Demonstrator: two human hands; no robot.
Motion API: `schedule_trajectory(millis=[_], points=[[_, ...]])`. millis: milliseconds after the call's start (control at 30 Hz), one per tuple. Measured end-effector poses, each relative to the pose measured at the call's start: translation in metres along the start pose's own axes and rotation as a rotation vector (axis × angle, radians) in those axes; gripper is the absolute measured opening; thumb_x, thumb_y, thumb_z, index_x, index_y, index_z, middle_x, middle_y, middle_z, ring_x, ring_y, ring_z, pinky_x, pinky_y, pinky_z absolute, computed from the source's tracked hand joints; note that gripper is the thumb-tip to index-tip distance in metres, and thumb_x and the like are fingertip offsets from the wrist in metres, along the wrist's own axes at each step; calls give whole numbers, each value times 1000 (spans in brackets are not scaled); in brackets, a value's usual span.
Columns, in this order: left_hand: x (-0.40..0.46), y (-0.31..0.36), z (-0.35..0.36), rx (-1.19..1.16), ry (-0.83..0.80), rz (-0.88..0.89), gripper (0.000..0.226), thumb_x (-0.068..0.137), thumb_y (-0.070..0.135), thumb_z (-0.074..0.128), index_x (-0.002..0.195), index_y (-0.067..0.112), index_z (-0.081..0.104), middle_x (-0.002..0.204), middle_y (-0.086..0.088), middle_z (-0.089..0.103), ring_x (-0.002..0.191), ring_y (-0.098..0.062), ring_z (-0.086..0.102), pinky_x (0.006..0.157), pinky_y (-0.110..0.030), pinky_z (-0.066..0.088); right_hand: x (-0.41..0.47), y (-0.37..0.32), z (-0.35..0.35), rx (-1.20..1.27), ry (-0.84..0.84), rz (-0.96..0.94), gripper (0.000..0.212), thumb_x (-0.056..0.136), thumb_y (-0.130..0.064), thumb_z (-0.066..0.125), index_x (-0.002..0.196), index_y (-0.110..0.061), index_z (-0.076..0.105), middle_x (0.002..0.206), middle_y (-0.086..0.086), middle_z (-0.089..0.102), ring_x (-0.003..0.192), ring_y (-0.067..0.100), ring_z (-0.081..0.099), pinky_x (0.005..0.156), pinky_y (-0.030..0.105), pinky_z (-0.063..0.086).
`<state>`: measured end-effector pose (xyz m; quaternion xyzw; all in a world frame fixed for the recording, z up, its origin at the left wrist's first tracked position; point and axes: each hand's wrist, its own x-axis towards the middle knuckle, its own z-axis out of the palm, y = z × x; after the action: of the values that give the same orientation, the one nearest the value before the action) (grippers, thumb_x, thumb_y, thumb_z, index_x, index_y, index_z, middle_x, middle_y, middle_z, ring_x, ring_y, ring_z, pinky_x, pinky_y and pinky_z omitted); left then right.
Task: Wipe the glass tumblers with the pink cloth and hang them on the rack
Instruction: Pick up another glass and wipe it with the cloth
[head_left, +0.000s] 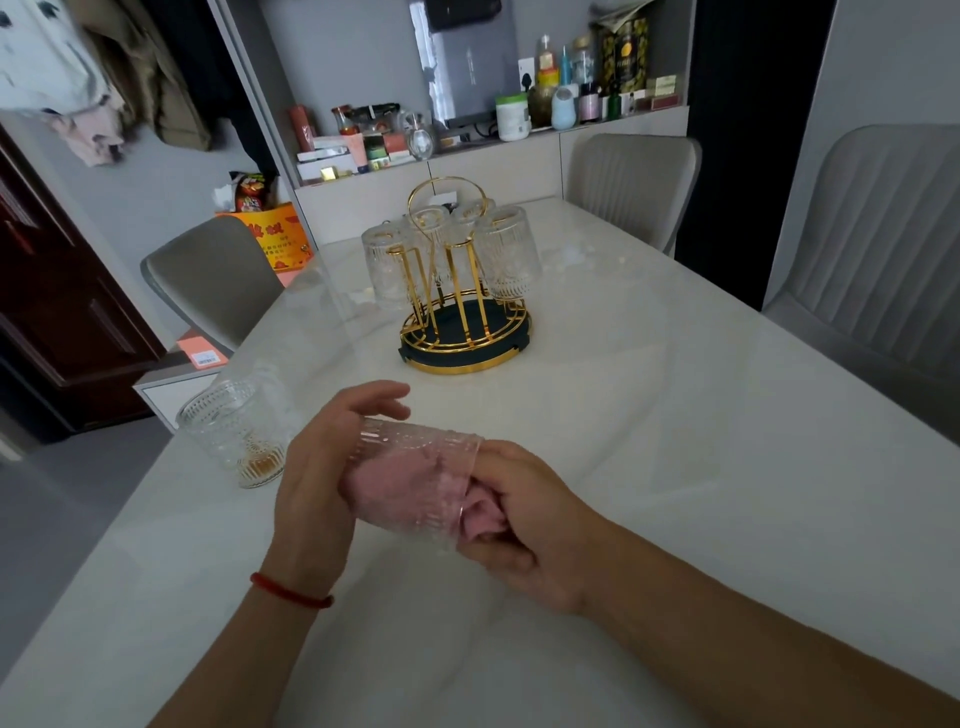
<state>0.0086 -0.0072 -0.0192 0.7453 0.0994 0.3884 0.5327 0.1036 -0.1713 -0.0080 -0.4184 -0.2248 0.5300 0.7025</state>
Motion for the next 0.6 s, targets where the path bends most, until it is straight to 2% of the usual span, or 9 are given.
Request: schedule_trajectory(millis=[100, 167, 200, 267, 333, 367, 433, 533, 600], points=[[0, 6, -2, -30, -57, -47, 48, 97, 43, 38, 119, 18, 72, 114, -17, 68, 103, -40, 64, 86, -52, 53, 2, 0, -1, 22, -4, 5, 22, 106, -9, 44, 120, -5, 61, 66, 4, 48, 35, 3, 38, 28, 13, 18], [1, 9, -6, -59, -142, -255, 50, 94, 46, 39, 114, 13, 71, 96, -19, 67, 78, -34, 66, 63, -39, 54, 1, -4, -4, -195, 53, -30, 14, 106, -10, 46, 105, -5, 59, 67, 9, 48, 38, 6, 38, 32, 14, 22], [2, 11, -7, -63, -174, -406, 51, 92, 48, 42, 108, 9, 71, 79, -20, 58, 58, -30, 56, 48, -29, 43, 0, -7, -6, -361, 67, -75, 17, 106, -9, 46, 96, -3, 58, 59, 5, 49, 37, 6, 38, 34, 16, 26], [0, 12, -3, -115, -159, -660, 50, 95, 50, 43, 98, 9, 71, 59, -16, 38, 39, -21, 33, 44, -21, 21, 1, -8, -8, -666, 66, -140, 25, 103, -3, 44, 88, 9, 59, 48, -9, 51, 40, 3, 44, 43, 18, 37], [-1, 10, 5, -126, -34, -754, 43, 98, 48, 49, 93, 14, 75, 60, -14, 51, 39, -22, 36, 42, -18, 24, 1, -4, -5, -766, 57, -150, 24, 98, 2, 44, 79, 11, 57, 47, -11, 52, 43, 4, 46, 47, 17, 38], [-3, 10, 8, -129, 36, -743, 37, 97, 44, 53, 93, 16, 76, 68, -15, 60, 43, -23, 42, 41, -19, 27, 2, -1, -4, -732, 77, -149, 25, 98, 2, 45, 76, 5, 56, 47, -10, 50, 41, 4, 44, 44, 17, 35], [-6, 11, 13, -134, 132, -617, 30, 95, 38, 52, 92, 20, 77, 82, -12, 69, 53, -22, 50, 42, -19, 31, 3, 3, -3, -478, 127, -98, 20, 104, -7, 48, 87, -6, 57, 48, -5, 46, 37, 5, 36, 35, 16, 25], [-8, 7, 10, -16, 125, -371, 37, 92, 45, 42, 100, 28, 74, 92, -7, 68, 68, -21, 58, 46, -25, 41, 5, 6, -2, -42, 132, -9, 21, 106, -9, 46, 87, -11, 53, 55, -1, 43, 34, 5, 28, 30, 13, 16], [-5, 8, 3, -88, 81, -404, 42, 87, 50, 45, 112, 29, 72, 100, -6, 68, 81, -23, 66, 57, -34, 53, 5, 4, -2, 45, 92, -20, 25, 105, -7, 43, 83, -12, 53, 62, 3, 42, 36, 6, 30, 30, 14, 14]])
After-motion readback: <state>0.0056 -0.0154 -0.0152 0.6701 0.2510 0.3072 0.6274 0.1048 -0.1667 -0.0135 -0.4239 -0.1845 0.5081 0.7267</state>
